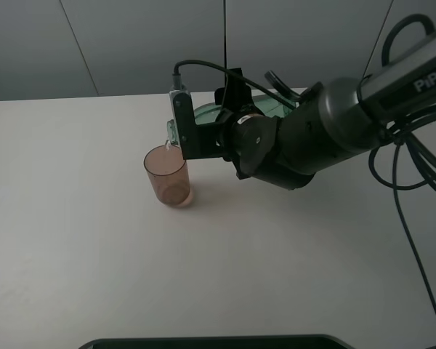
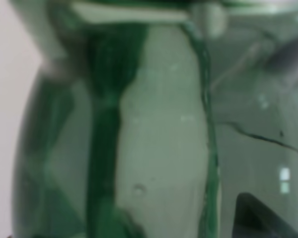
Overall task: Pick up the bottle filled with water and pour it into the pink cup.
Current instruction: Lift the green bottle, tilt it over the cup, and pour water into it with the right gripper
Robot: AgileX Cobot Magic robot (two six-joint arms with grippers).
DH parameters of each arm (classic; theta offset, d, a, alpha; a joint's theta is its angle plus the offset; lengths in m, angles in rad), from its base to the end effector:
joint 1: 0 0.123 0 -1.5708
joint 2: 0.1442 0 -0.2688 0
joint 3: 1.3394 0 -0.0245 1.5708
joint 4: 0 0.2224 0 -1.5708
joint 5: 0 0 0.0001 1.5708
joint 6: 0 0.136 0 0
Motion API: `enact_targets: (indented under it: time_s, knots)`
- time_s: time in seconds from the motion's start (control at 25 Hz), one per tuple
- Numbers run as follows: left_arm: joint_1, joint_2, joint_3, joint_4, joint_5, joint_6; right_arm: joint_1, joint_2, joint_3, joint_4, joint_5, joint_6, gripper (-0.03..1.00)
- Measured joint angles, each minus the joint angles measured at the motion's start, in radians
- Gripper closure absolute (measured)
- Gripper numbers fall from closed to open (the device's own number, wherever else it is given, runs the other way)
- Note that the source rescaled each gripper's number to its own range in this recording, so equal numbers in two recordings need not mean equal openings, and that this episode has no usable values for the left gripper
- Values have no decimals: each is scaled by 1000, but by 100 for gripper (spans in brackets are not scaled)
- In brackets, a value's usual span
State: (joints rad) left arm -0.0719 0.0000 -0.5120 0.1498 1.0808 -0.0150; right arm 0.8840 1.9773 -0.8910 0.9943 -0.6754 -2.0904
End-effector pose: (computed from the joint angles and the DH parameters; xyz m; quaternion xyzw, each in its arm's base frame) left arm 0.0248 0.0162 0.2453 0.0202 0.8527 0.0522 0.5194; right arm 0.2948 0.2471 0.1140 -0.6713 0.5342 -0.3115 0.4086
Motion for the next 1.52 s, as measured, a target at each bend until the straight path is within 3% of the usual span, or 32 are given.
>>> enact_targets:
  time_s: [1.52]
  knots:
    - [0,0,0,0,0,0,2,0,0,-117,-28,0,97]
